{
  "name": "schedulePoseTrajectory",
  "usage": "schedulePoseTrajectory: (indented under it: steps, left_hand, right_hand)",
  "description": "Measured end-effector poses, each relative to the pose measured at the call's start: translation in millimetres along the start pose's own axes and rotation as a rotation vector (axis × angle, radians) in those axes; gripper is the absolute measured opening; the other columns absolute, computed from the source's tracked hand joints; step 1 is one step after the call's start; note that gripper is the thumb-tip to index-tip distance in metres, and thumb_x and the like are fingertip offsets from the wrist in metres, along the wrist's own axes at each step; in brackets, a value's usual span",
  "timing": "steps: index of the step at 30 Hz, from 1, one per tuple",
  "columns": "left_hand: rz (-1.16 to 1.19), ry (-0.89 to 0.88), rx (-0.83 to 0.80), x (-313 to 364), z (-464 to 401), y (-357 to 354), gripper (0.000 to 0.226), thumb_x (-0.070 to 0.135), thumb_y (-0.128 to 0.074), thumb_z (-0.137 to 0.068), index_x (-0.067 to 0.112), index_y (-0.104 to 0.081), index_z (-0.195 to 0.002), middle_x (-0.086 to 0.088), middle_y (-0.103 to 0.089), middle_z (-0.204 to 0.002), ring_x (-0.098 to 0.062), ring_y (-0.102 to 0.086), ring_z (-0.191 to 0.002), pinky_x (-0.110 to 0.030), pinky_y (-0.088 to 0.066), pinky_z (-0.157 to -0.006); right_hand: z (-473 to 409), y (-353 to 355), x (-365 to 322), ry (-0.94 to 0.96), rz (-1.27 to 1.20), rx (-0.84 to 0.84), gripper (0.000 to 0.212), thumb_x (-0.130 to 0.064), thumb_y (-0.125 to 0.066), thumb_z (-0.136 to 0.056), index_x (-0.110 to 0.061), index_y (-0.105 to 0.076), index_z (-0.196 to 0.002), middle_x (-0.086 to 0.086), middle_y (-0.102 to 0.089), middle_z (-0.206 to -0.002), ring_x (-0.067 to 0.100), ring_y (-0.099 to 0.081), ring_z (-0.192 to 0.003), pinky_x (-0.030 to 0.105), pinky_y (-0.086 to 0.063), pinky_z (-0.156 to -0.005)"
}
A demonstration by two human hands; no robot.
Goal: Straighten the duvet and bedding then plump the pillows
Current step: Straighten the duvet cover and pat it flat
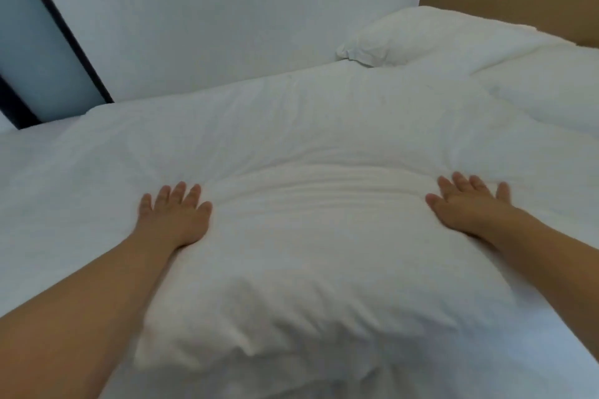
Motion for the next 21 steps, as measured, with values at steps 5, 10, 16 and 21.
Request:
schedulePoseTrajectory:
  steps: [5, 10, 16, 21]
  left_hand:
    - [0.328, -0.342, 0.071, 12.1, 139.6, 16.4, 0.067, 0.070, -0.012, -0.093, 0.039, -0.016, -0.152, 0.012, -0.007, -0.162, -0.015, -0.006, -0.149, -0.057, -0.002, -0.117]
    - [-0.184, -0.563, 0.134, -4.8, 257.7, -30.4, 0.089, 0.056, -0.047, -0.089, 0.042, 0.016, -0.150, 0.007, 0.018, -0.161, -0.023, 0.012, -0.149, -0.066, 0.002, -0.112]
    - [-0.233, -0.612, 0.580, -27.6, 264.8, 17.6, 0.055, 0.003, -0.065, -0.056, 0.009, -0.054, -0.110, -0.015, -0.058, -0.095, -0.034, -0.054, -0.074, -0.037, -0.041, -0.057]
    - [0.021, -0.446, 0.517, -47.3, 260.4, 51.2, 0.018, -0.002, -0.057, -0.069, 0.012, -0.052, -0.077, -0.008, -0.056, -0.070, -0.030, -0.051, -0.059, -0.031, -0.038, -0.049]
  right_hand:
    - [149.1, 27.9, -108.0, 0.439, -0.425, 0.115, 0.063, -0.062, -0.023, -0.098, -0.031, -0.023, -0.153, -0.001, -0.014, -0.163, 0.020, -0.016, -0.148, 0.047, -0.009, -0.120]
    - [250.5, -35.1, -120.0, 0.593, 0.194, 0.098, 0.103, -0.061, -0.058, -0.085, -0.034, 0.015, -0.153, -0.004, 0.014, -0.162, 0.025, 0.006, -0.150, 0.056, 0.004, -0.118]
    - [285.1, 6.1, -142.6, 0.667, 0.256, 0.660, 0.059, 0.002, -0.072, -0.048, -0.010, -0.056, -0.103, 0.011, -0.053, -0.085, 0.031, -0.052, -0.068, 0.037, -0.039, -0.056]
    - [276.7, 42.5, -165.9, 0.559, 0.189, 0.330, 0.025, -0.001, -0.049, -0.081, -0.014, -0.062, -0.098, 0.005, -0.062, -0.095, 0.028, -0.063, -0.087, 0.030, -0.044, -0.064]
Point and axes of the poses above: each hand's wrist, its own z-axis away from the middle knuckle, its own y-axis out of the back of the hand, x = y × z, the point moved 8 cm from there along -z, towards the middle knuckle
